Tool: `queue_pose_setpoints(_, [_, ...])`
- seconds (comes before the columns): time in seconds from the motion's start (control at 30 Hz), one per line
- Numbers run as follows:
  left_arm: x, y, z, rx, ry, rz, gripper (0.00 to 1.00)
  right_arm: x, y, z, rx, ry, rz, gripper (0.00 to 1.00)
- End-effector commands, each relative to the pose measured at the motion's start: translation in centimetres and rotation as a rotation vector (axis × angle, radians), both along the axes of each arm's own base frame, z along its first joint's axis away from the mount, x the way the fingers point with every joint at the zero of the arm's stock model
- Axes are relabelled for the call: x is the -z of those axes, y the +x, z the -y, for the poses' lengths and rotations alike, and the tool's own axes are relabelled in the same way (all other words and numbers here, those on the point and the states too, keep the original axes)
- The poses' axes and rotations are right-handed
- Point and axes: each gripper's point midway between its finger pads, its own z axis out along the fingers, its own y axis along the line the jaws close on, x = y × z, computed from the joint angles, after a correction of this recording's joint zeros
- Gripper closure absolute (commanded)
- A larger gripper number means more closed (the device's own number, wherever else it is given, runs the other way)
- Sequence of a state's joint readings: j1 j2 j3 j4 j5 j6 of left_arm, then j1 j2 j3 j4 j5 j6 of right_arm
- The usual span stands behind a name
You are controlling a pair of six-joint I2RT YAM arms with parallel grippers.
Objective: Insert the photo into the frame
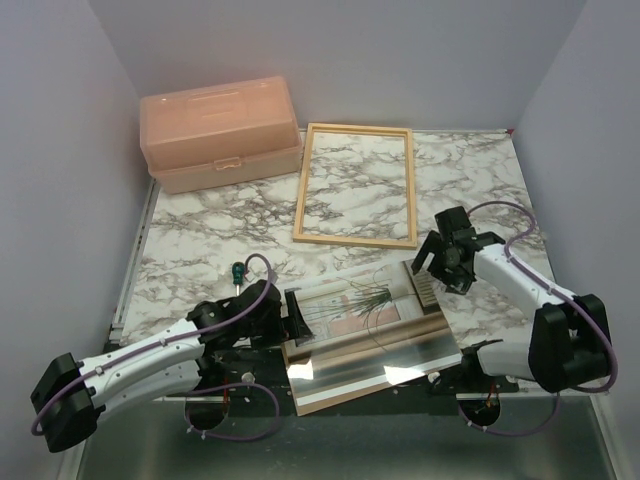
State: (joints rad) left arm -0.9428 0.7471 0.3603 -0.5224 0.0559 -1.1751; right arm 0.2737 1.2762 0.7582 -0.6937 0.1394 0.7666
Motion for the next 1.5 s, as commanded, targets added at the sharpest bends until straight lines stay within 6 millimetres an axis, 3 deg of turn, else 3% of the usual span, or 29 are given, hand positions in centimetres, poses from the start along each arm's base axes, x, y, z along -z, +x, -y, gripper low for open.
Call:
queue_pose_setpoints(0.0, [-0.5, 0.0, 1.0, 0.024, -0.028, -0.011, 0.06, 2.4, -0.5, -0.1, -0.005, 0.038, -0.080, 0.00])
queue_pose_setpoints(0.13, [-0.2, 0.1, 1.1, 0.031, -0.024, -0.011, 0.06, 3.9, -1.6, -1.8, -0.058, 0.126, -0.144, 0.00])
queue_pose_setpoints(0.27, [-0.2, 0.2, 1.7, 0.044, -0.048, -0.003, 0.06, 3.8, -2.3, -2.1, -0.070, 0.155, -0.145, 0.00])
queue_pose_setpoints(0.67, [-2.8, 1.0, 3.4, 0.080, -0.157, 0.080, 0.09, -0.8, -1.4, -2.8, -0.093, 0.200, -0.041, 0.00])
queue_pose_setpoints(0.97, [-2.6, 1.0, 3.1, 0.072, -0.155, 0.087, 0.10, -3.4, -1.5, -4.1, -0.134, 0.280, 0.017, 0.00])
queue_pose_setpoints(1.17, [-1.1, 0.8, 1.5, 0.033, -0.067, 0.055, 0.11, -3.0, -1.8, -4.0, -0.148, 0.278, 0.023, 0.00])
queue_pose_setpoints(1.47, [0.4, 1.0, -4.1, -0.088, 0.204, 0.042, 0.08, 0.3, -3.1, -4.0, -0.140, 0.278, -0.049, 0.00])
